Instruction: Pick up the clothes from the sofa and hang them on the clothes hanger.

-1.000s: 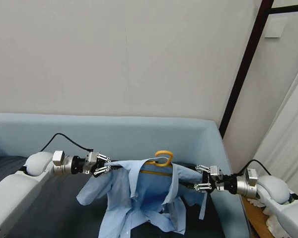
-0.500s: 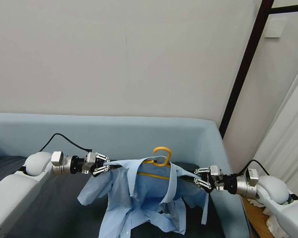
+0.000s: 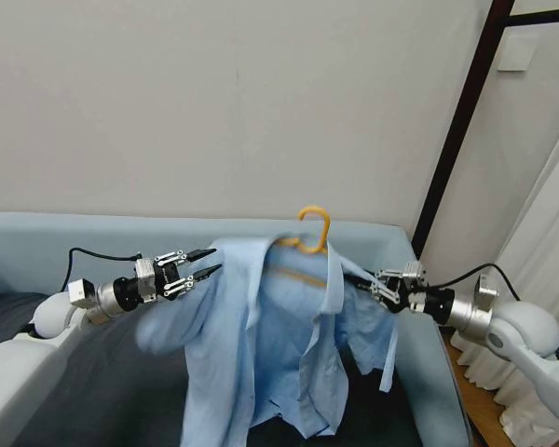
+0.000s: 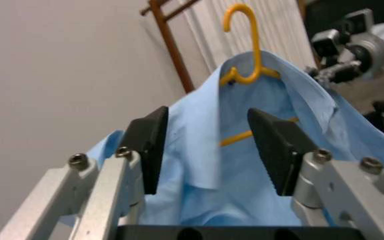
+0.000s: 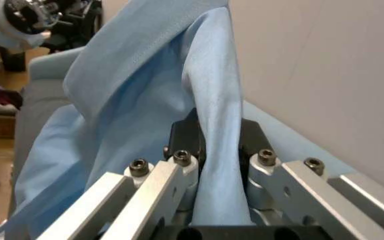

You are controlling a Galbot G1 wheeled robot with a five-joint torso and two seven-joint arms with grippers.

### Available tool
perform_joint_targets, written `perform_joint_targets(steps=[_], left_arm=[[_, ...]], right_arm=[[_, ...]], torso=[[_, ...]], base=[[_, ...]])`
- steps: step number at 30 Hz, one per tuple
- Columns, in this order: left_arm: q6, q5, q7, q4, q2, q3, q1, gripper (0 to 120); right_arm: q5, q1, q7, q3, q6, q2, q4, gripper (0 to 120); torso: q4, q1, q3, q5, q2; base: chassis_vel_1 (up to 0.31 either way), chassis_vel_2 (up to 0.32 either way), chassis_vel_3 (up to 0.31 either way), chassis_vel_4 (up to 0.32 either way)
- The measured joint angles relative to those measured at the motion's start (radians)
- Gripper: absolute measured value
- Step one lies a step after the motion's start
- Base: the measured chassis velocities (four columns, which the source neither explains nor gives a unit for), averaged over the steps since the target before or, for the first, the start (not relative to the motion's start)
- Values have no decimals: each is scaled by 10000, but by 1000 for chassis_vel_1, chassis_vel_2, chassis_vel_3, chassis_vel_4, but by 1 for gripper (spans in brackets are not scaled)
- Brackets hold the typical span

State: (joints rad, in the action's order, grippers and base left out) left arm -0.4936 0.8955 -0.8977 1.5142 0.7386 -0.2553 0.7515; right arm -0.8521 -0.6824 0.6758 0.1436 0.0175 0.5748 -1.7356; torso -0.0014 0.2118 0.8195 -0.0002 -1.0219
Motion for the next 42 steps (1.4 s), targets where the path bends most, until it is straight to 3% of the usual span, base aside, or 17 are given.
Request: perform_joint_targets(steps=[5, 7, 11, 14, 21, 24, 33, 39, 42], left_arm=[[-88, 218, 1181, 436, 647, -451, 936, 73], [-102, 174, 1218, 466, 783, -533, 1093, 76], [-227, -410, 1130, 531, 1324, -844, 1811, 95], [-275, -611, 1104, 638, 1492, -949, 2043, 99], [-305, -1105, 1470, 1288, 2009, -1174, 2798, 100], [-272, -1842, 2320, 1733, 2569, -1106, 3261, 100], [236, -2879, 4542, 2281, 3437, -364, 3728, 100], [575, -2718, 4999, 2352, 3627, 452, 3289, 100], [636, -2267, 4647, 1835, 3635, 1166, 2395, 100]], right_arm=[[-284, 378, -348, 0, 366, -557, -537, 8], [-325, 430, -320, 0, 387, -643, -644, 8], [-463, 454, -160, -32, 552, -1161, -1283, 8], [-582, 420, -290, -57, 712, -1380, -1558, 8], [-999, 614, -1682, -64, 1403, -1725, -2107, 8], [-1213, 804, -3080, -117, 1992, -1857, -2411, 8], [-1554, 893, -5014, -199, 2751, -1855, -2925, 8], [-1685, 1064, -5014, -439, 2872, -1770, -2970, 8], [-1731, 1181, -4725, -582, 2842, -1754, -2932, 8]], torso=[[0, 0, 0, -5, -1], [2, 0, 0, -5, 0], [3, 0, 0, -3, 0], [2, 0, 0, -3, 0], [3, 0, 0, -1, 0], [3, -1, 0, -1, 0], [1, 0, 0, -2, 0], [4, -1, 0, -1, 0], [3, 0, 1, -2, 0]], base=[[0, 0, 0, 0], [0, 0, 0, 0], [0, 0, 0, 0], [0, 0, 0, 0], [0, 0, 0, 0], [0, 0, 0, 0], [0, 0, 0, 0], [0, 0, 0, 0], [0, 0, 0, 0]])
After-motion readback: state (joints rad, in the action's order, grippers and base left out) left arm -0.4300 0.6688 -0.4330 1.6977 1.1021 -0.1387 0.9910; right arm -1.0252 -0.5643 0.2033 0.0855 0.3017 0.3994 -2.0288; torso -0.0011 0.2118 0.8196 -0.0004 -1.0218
